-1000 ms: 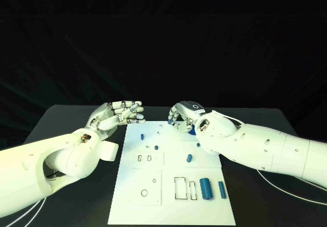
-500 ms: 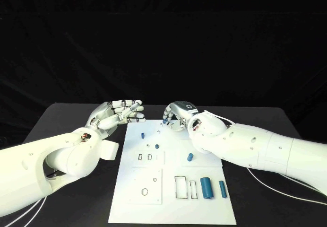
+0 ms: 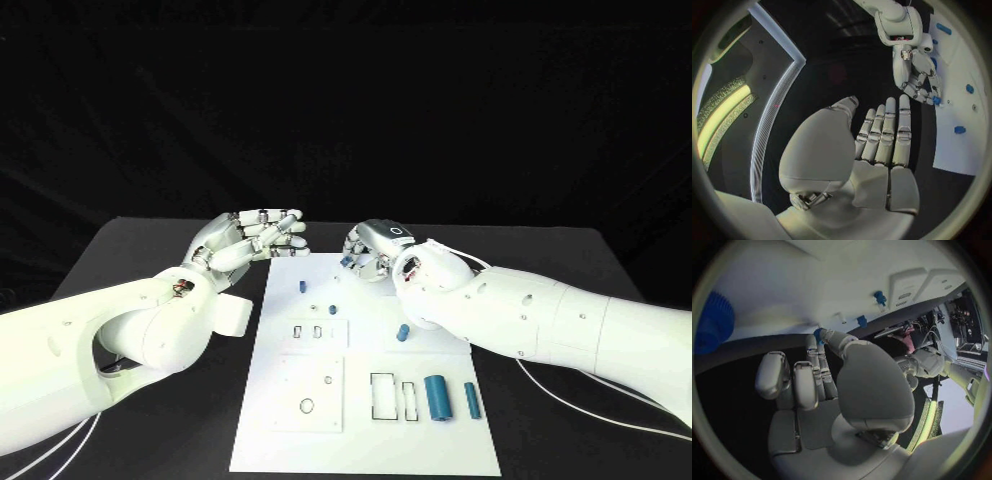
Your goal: Assemble the parts on the task board
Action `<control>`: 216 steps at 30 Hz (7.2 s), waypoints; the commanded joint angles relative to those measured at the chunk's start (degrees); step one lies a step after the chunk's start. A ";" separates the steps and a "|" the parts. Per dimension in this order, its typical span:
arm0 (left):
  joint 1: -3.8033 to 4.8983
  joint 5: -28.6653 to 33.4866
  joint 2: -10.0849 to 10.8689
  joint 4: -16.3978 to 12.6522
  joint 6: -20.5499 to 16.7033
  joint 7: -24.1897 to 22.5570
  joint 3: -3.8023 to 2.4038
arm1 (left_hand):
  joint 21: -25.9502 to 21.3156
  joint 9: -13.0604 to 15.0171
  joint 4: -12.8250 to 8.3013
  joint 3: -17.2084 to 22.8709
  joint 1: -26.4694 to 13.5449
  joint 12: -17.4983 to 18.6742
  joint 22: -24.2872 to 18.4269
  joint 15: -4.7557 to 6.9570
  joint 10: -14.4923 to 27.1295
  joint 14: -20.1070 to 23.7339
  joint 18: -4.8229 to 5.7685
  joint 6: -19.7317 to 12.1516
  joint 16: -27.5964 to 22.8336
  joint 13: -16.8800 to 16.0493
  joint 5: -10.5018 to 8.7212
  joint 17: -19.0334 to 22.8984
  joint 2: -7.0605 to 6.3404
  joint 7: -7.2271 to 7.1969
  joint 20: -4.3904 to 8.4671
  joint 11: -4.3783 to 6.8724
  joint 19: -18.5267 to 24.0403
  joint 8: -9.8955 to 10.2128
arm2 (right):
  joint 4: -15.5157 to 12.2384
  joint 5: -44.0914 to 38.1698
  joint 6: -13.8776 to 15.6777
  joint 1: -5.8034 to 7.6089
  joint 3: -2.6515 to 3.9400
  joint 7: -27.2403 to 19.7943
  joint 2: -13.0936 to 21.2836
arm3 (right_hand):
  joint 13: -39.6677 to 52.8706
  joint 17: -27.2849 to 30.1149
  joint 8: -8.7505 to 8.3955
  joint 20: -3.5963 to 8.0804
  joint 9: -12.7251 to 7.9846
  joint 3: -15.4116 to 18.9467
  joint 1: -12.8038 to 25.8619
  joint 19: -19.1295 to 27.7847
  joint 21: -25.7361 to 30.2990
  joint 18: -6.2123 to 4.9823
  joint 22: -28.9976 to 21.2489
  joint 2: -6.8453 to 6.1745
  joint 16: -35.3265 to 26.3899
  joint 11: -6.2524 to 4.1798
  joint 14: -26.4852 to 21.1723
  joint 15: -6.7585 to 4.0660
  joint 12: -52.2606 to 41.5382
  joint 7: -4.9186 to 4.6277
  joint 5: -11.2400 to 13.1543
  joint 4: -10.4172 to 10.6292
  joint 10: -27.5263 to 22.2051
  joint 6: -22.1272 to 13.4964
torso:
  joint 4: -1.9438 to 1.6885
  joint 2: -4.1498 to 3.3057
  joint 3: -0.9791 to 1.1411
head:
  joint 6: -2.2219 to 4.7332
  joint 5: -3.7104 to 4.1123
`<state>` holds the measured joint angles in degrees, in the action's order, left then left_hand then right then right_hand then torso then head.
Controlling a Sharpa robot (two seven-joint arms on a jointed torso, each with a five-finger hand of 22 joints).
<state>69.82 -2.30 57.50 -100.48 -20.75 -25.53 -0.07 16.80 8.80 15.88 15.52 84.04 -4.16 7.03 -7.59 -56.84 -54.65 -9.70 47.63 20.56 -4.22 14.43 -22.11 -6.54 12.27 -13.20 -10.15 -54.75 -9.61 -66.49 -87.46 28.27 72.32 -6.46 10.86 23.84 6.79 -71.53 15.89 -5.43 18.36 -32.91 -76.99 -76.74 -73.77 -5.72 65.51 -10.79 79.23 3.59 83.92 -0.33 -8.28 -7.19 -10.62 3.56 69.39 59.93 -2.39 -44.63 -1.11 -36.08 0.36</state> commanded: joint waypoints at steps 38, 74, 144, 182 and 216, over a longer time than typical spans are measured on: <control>1.05 0.10 -0.38 0.07 1.22 0.04 -0.05 | 0.33 0.08 0.09 0.45 0.55 0.29 0.09 -0.05 -0.26 0.60 -0.63 0.25 0.32 0.03 -0.21 -0.29 -0.19 1.09 -0.20 -0.34 0.49 0.13 | 2.55 0.37 -1.80 -0.39 -0.02 1.74 -2.77 | -0.54 1.48 -0.45 -0.59 0.73 -1.13 0.98 1.48 1.42 0.19 -1.90 -1.02 -0.39 1.22 2.35 0.49 1.78 -1.10 0.11 0.37 -2.13 -1.89 | 0.08 -0.07 -0.05 | 0.33 -0.16; 1.12 0.26 0.32 1.71 1.59 0.08 -0.01 | 0.33 0.09 0.17 0.51 0.48 0.29 0.09 -0.10 -0.24 0.90 -0.61 0.23 0.32 0.04 -0.23 -0.40 -0.26 1.08 -0.25 -0.36 0.65 0.15 | -15.22 9.66 -4.71 3.45 1.42 0.95 19.01 | 6.78 3.77 -7.10 0.72 1.04 22.02 -9.23 1.01 4.50 0.02 -1.82 -3.03 -0.49 -1.05 2.08 -1.23 -16.43 -0.39 -1.97 12.17 6.28 -7.17 | 2.09 1.39 0.31 | 0.53 -0.91; 1.08 0.19 -0.10 2.29 2.09 0.14 0.00 | 0.34 0.12 0.19 0.65 0.51 0.26 0.09 -0.13 -0.31 1.20 -0.62 0.30 0.36 0.03 -0.23 -0.55 -0.28 1.03 -0.29 -0.33 0.83 0.13 | -3.34 12.77 -12.57 0.99 0.58 1.70 12.03 | 75.42 -18.47 -3.46 -0.52 2.71 20.50 -12.85 -5.73 -6.38 2.70 13.22 4.00 10.77 0.16 6.08 0.13 -76.05 -1.34 -2.35 12.31 14.68 -5.51 | 1.84 1.22 0.37 | -0.91 -1.37; 1.09 0.19 -0.95 2.32 2.32 0.38 0.00 | 0.39 0.15 0.22 0.85 0.51 0.28 0.12 -0.16 -0.30 1.51 -0.63 0.31 0.48 0.05 -0.23 -0.78 -0.32 1.04 -0.34 -0.35 1.01 0.16 | -12.18 -4.15 -0.07 -0.08 0.58 2.95 5.24 | 76.85 -18.47 -1.89 0.23 3.29 6.31 -6.63 -7.19 -8.22 3.27 15.93 -0.32 10.77 -0.66 6.08 -0.62 -76.73 -0.43 -0.81 9.18 15.93 -3.21 | 1.65 1.10 0.31 | -0.49 -1.93; 1.12 0.19 -1.41 2.25 2.24 0.45 -0.01 | 0.44 0.17 0.24 0.95 0.49 0.28 0.14 -0.19 -0.30 1.67 -0.64 0.31 0.55 0.06 -0.23 -0.92 -0.36 1.04 -0.37 -0.36 1.10 0.18 | -3.09 -3.54 -2.53 -2.82 -0.04 2.59 -2.64 | 76.39 -18.47 -2.39 0.11 3.13 5.60 -4.74 -6.85 -7.66 3.13 15.49 -1.45 10.77 -0.40 6.08 -0.42 -76.27 -0.76 -0.38 8.86 15.56 -4.17 | 1.85 1.15 0.40 | -1.08 -2.31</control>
<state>70.87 -2.17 56.20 -98.09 -19.55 -24.76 -0.04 17.03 8.88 16.20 16.15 84.27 -4.16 7.07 -7.69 -57.04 -53.32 -9.70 47.63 20.83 -4.22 14.43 -22.94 -6.76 12.27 -13.60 -10.35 -53.93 -9.61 -69.71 -90.40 26.85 69.64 -6.43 13.42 21.36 74.94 -74.93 12.10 -5.23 20.43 -26.92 -82.31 -83.50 -81.71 -3.05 74.93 -12.22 89.78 3.38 84.03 -0.63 -84.85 -8.48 -11.33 12.40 83.92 53.99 -0.55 -43.46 -0.71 -37.22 -1.97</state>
